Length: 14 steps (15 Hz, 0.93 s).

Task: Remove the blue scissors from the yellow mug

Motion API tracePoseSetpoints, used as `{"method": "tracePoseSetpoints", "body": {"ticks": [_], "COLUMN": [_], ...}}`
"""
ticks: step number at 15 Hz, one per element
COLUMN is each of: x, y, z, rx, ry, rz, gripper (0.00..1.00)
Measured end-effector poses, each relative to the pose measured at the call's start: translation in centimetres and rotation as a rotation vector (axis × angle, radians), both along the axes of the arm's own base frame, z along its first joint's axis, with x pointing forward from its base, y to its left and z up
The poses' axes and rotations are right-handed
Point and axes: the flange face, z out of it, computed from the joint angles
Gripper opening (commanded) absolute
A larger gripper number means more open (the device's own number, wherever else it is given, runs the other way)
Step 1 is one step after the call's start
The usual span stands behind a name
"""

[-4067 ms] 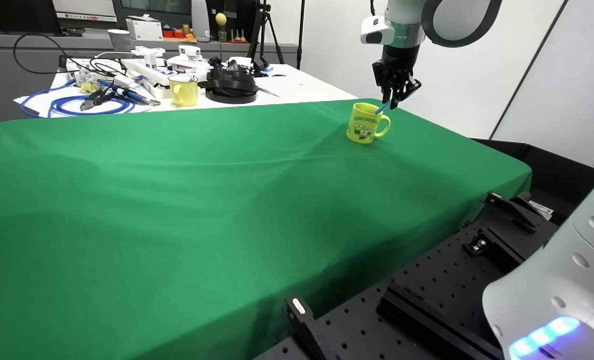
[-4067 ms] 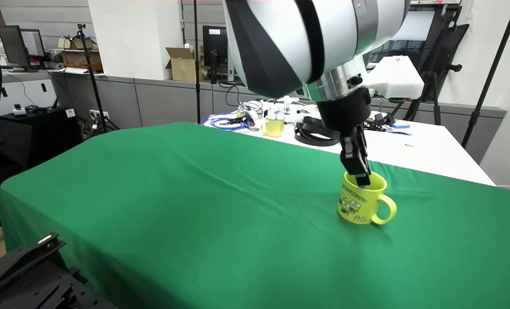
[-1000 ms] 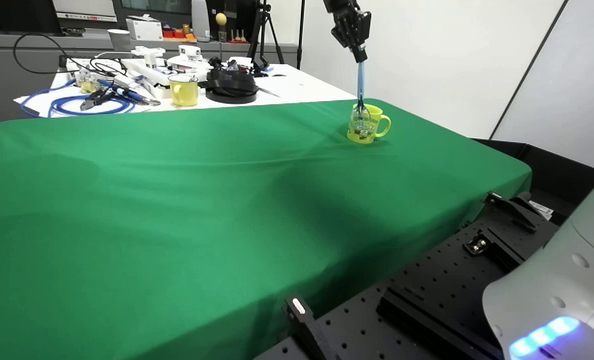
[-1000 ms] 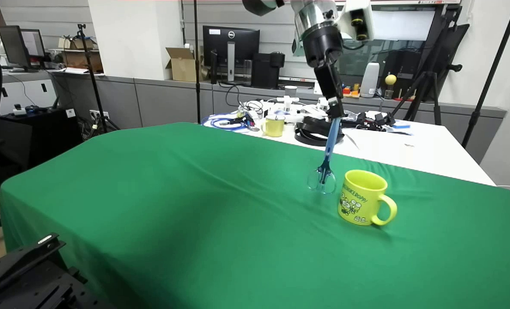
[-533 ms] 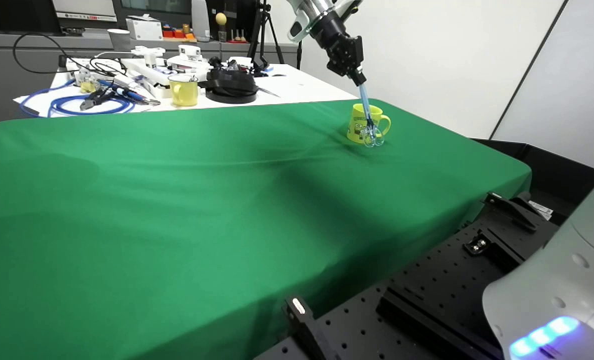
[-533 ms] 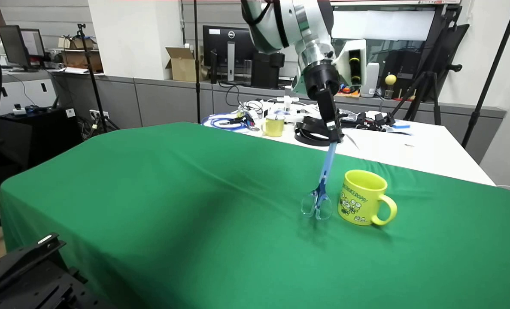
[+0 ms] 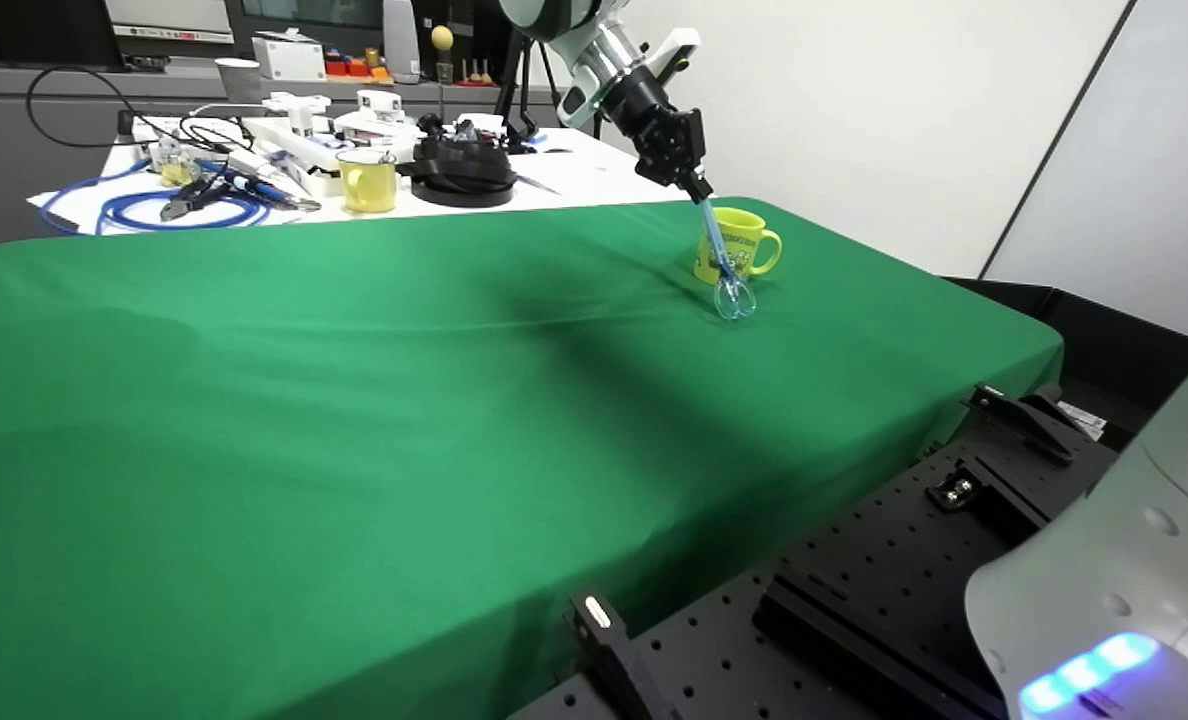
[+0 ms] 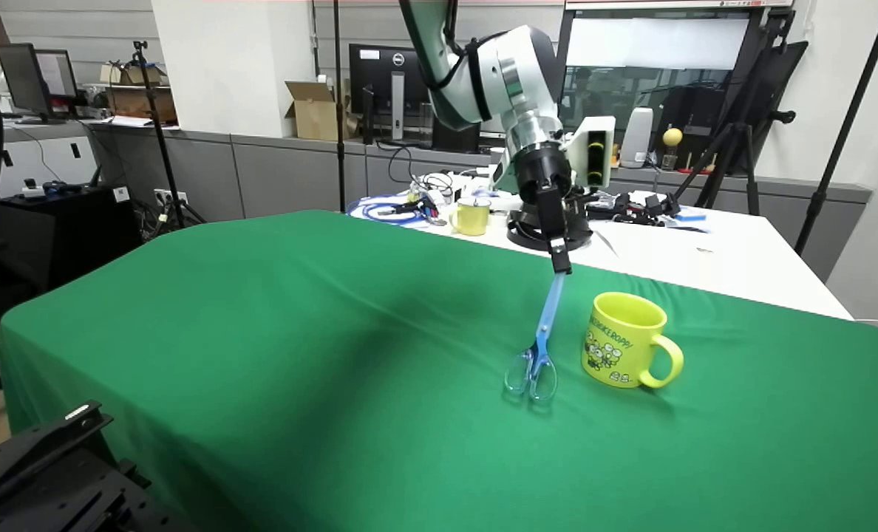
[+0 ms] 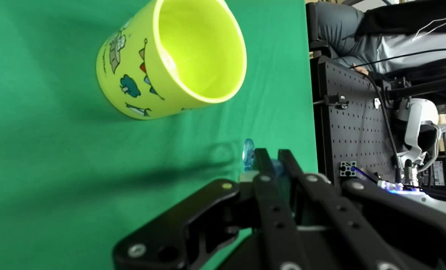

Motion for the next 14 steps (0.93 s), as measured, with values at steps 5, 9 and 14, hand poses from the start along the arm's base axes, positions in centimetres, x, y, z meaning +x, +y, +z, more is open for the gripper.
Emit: {"method": "tracePoseSetpoints", "body": {"ticks": [5, 9, 14], "x": [0.7, 0.8, 1.4], "y": [0.3, 0.7, 1.2], "z": [-1.0, -1.0, -0.2], "rx": [0.007, 0.009, 0.007], "ry": [-0.007, -0.01, -0.026], "rz": [0.016, 0.023, 0.029], "gripper": [0.02, 0.47, 0.82]}}
